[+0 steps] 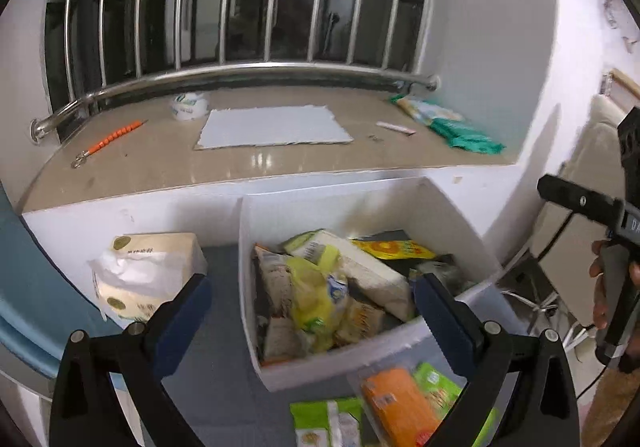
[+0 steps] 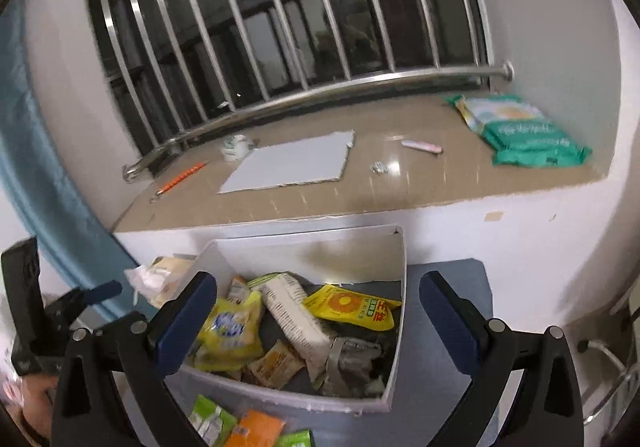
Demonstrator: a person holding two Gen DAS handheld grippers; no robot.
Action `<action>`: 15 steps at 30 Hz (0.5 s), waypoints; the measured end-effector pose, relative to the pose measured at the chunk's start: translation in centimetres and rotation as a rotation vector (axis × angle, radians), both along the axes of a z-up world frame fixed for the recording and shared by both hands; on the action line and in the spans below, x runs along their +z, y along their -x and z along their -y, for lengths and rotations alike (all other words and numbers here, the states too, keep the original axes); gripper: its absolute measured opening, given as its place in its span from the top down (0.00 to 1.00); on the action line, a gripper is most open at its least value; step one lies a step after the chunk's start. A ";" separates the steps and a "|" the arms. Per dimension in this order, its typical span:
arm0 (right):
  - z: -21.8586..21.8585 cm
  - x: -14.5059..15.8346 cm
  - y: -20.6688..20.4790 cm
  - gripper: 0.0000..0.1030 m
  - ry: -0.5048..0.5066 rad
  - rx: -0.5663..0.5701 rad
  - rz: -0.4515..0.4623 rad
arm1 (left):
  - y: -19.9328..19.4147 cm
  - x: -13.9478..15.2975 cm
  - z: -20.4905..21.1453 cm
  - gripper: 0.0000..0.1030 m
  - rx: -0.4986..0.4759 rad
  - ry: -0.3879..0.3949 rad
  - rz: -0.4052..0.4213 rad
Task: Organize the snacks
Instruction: 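Grasp the round green-wrapped snack with the right gripper while the left gripper grasps the green-white packet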
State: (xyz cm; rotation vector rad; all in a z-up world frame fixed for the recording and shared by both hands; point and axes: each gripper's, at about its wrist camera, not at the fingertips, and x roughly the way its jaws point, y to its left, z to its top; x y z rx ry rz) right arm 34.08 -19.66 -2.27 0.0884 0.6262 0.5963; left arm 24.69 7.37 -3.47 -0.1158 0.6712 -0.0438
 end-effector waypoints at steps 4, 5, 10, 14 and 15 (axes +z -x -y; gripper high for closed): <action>2.1 -0.2 5.5 0.00 -0.022 0.035 0.052 | 4.5 0.1 1.3 0.00 -0.044 -0.002 0.029; 2.8 -0.6 6.8 0.00 -0.031 0.044 0.059 | 5.8 -0.1 1.7 0.00 -0.055 0.005 0.039; 5.4 -4.0 12.4 0.00 -0.047 0.055 0.023 | 11.4 -1.9 3.0 0.00 -0.069 0.033 0.041; 6.3 -7.5 15.9 0.00 -0.021 0.043 -0.022 | 14.8 -4.5 3.5 0.00 -0.046 0.075 0.006; 6.4 -8.5 16.7 0.00 -0.004 0.038 -0.040 | 15.6 -5.2 3.6 0.00 -0.042 0.089 -0.006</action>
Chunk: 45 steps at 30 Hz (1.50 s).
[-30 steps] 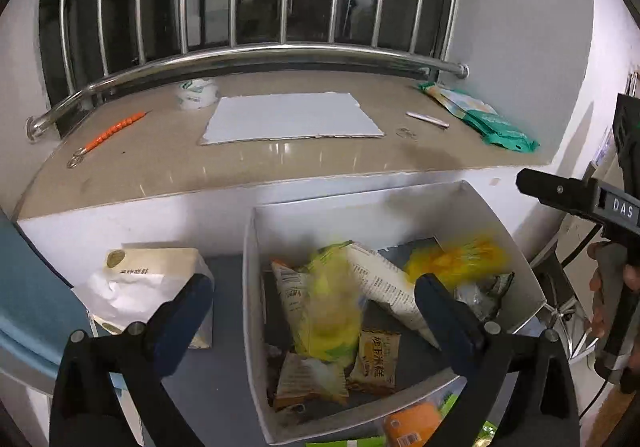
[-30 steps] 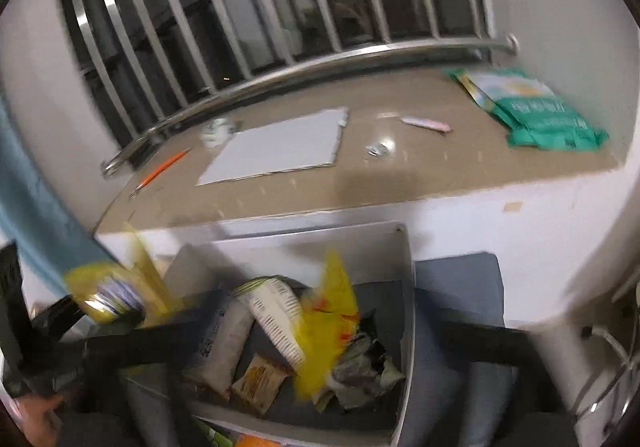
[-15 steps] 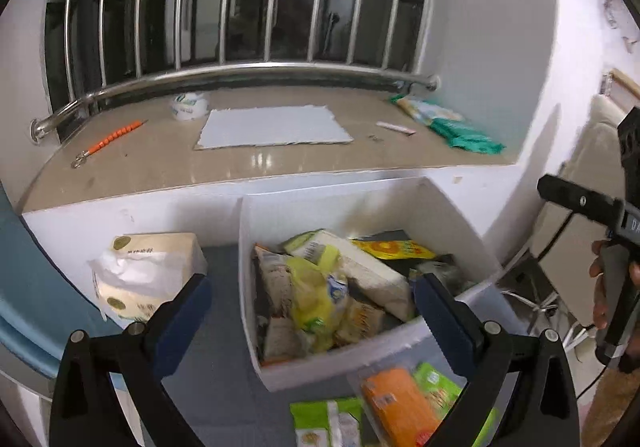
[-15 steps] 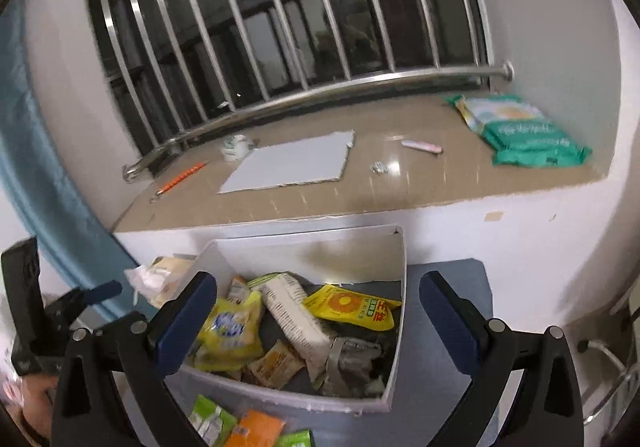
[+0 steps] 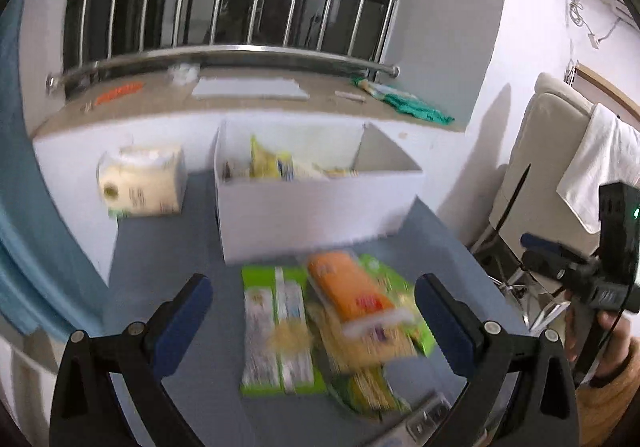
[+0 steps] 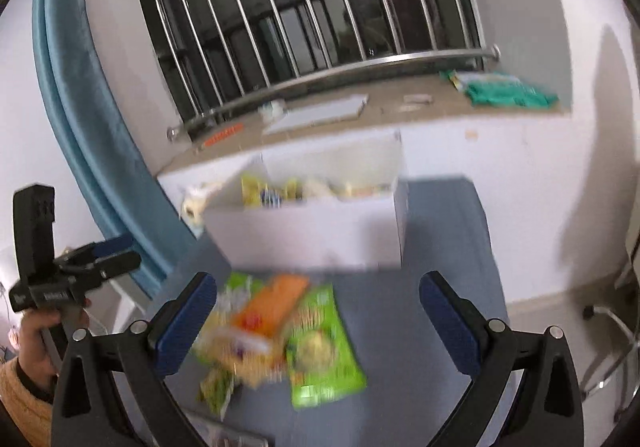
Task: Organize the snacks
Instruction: 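Grasp the round green-wrapped snack with the right gripper while the left gripper grasps the green-white packet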
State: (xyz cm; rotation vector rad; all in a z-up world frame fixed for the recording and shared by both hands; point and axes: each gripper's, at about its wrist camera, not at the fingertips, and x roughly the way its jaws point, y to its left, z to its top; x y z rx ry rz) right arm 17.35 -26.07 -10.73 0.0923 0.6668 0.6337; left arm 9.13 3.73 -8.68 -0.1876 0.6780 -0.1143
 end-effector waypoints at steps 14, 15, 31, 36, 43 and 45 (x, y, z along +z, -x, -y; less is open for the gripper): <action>-2.7 -5.9 1.2 0.00 0.158 0.046 -0.045 | 4.4 -3.1 0.3 0.00 0.032 0.069 -0.043; -3.1 -6.2 0.6 0.00 0.165 0.061 -0.054 | 4.6 -3.2 0.2 0.00 0.031 0.069 -0.045; -6.9 -10.2 -3.9 0.62 0.244 0.144 -0.117 | 5.7 -5.0 -1.6 0.00 0.093 0.071 -0.096; -6.1 -9.6 -3.5 0.62 0.198 0.148 -0.121 | 4.8 -5.5 -1.4 0.00 0.086 0.069 -0.111; -3.4 -7.0 -1.4 0.62 0.113 0.127 -0.094 | 0.9 -6.4 -0.6 0.00 0.047 0.047 -0.128; -2.5 -6.3 -0.6 0.62 0.095 0.117 -0.084 | -0.6 -6.8 -0.5 0.00 0.032 0.030 -0.138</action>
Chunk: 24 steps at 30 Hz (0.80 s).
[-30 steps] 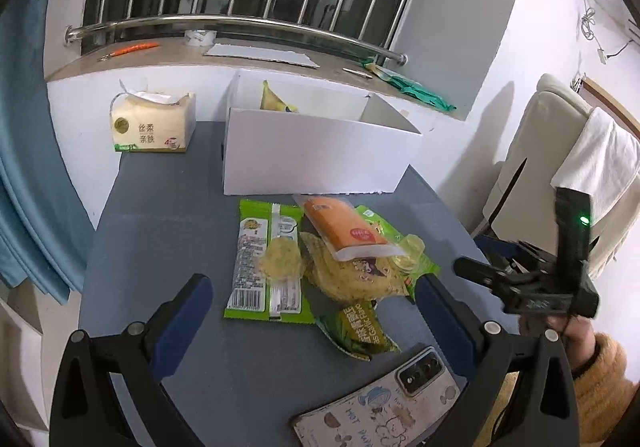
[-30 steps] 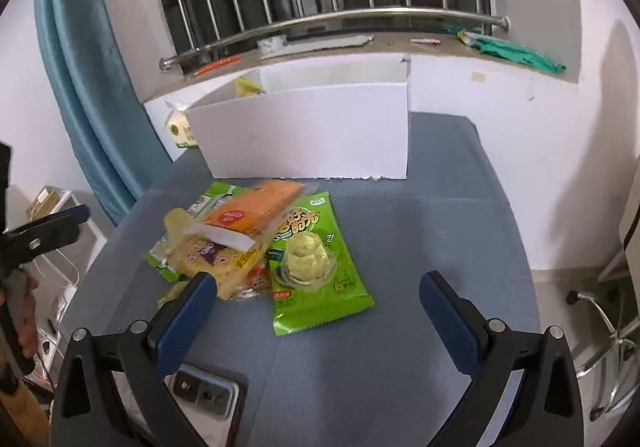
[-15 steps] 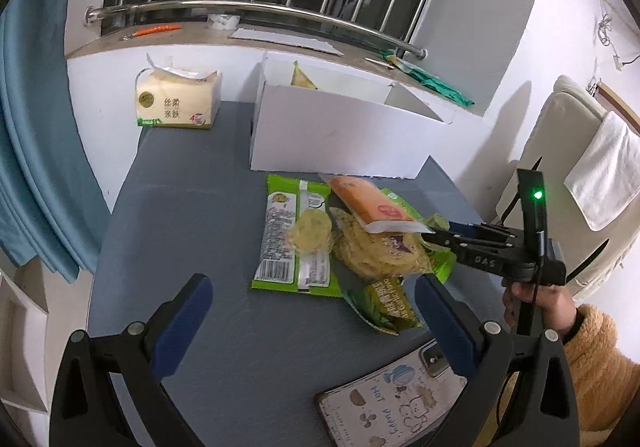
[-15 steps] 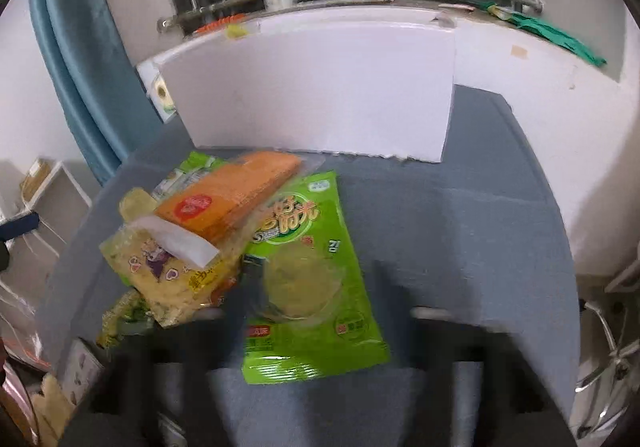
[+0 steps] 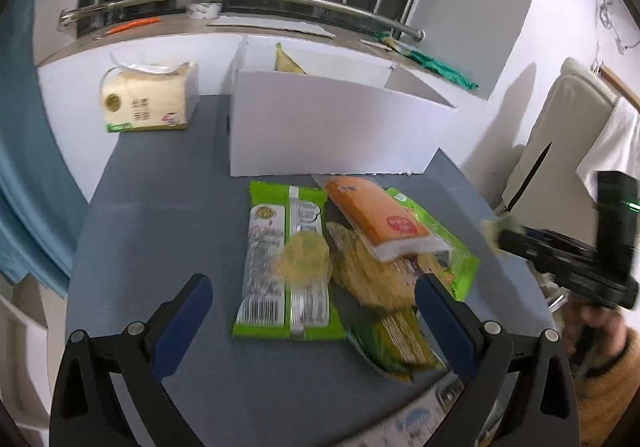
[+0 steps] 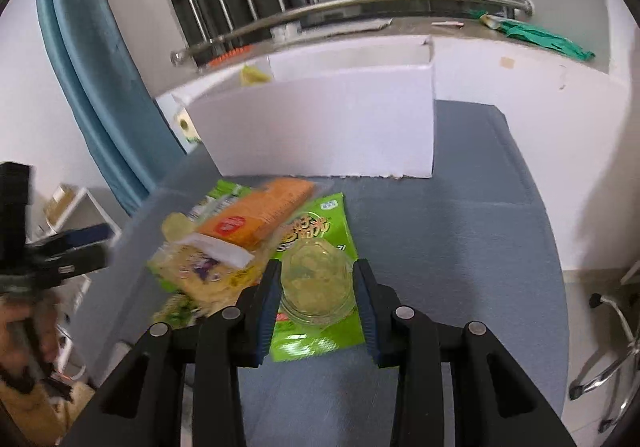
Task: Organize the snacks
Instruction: 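Grasp the round green-wrapped snack with the right gripper while the left gripper grasps the green-white packet, then carry the round snack and green-white packet into the white box and release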
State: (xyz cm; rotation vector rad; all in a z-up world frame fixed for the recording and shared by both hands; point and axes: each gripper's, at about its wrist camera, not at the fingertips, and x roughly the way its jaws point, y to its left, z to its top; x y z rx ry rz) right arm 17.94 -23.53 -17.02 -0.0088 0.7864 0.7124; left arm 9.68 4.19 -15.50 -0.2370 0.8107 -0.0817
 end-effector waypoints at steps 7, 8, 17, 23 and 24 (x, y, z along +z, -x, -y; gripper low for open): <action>2.4 1.3 2.3 0.62 -0.038 -0.036 0.007 | -3.4 -1.6 -0.2 0.02 -0.023 -0.052 -0.028; 2.6 1.3 2.5 0.62 -0.038 -0.038 0.006 | -3.7 -1.9 -0.5 0.04 -0.011 -0.050 -0.033; 2.4 0.9 3.2 0.62 -0.023 -0.034 -0.001 | -4.5 -3.7 -1.1 0.56 -0.038 -0.023 -0.066; 1.7 0.9 3.2 0.62 -0.025 -0.013 -0.001 | -2.7 -2.1 -1.7 0.56 -0.024 -0.029 -0.021; 1.5 1.0 3.2 0.62 -0.034 -0.011 -0.003 | -2.3 -1.5 -1.9 0.56 -0.018 -0.022 -0.004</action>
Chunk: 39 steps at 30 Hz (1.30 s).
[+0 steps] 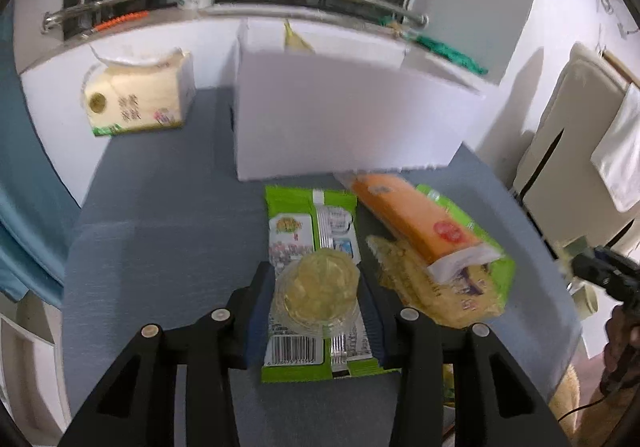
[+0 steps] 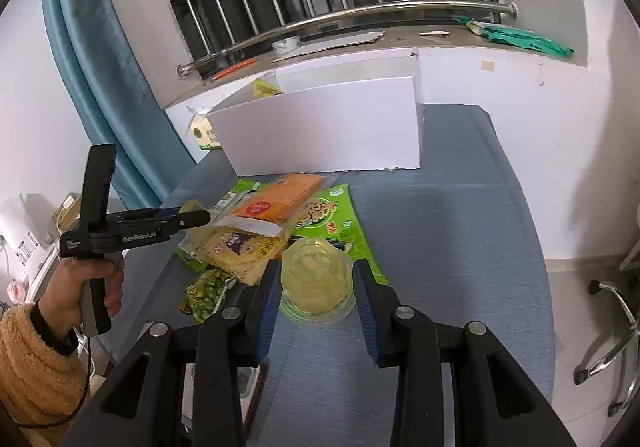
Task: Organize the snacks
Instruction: 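Carry the round snack and green-white packet into the white box and release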
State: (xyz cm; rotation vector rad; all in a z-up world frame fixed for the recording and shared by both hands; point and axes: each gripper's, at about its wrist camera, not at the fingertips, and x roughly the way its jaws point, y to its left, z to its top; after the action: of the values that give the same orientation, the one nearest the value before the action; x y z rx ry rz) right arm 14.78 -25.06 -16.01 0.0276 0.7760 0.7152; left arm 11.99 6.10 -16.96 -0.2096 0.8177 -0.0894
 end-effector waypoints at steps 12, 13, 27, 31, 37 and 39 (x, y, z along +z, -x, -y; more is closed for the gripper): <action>-2.5 6.9 -4.7 0.62 -0.091 0.032 0.109 | -2.8 11.6 0.2 0.56 -0.035 0.014 0.242; -2.7 8.0 -5.7 0.62 -0.102 0.030 0.125 | -3.7 12.2 0.2 0.56 -0.039 0.018 0.252; -6.9 9.6 -23.0 0.60 -0.018 -0.106 0.023 | -19.5 11.7 2.1 0.41 -0.060 -0.051 0.098; -6.7 9.5 -24.3 0.00 0.037 -0.171 0.009 | -19.8 10.7 1.0 0.00 0.010 0.001 0.077; -6.2 10.1 -22.9 0.00 0.019 -0.151 0.052 | -18.7 10.6 0.1 0.00 0.029 0.016 0.088; -6.3 10.4 -22.5 0.00 0.023 -0.147 0.064 | -17.9 11.1 0.1 0.00 0.022 0.003 0.101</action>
State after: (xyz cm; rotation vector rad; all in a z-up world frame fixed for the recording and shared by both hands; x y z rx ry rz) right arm 37.26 -18.72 -5.64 0.0405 0.7135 0.5651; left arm 29.89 6.04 -5.83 -0.2157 0.7140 -0.0798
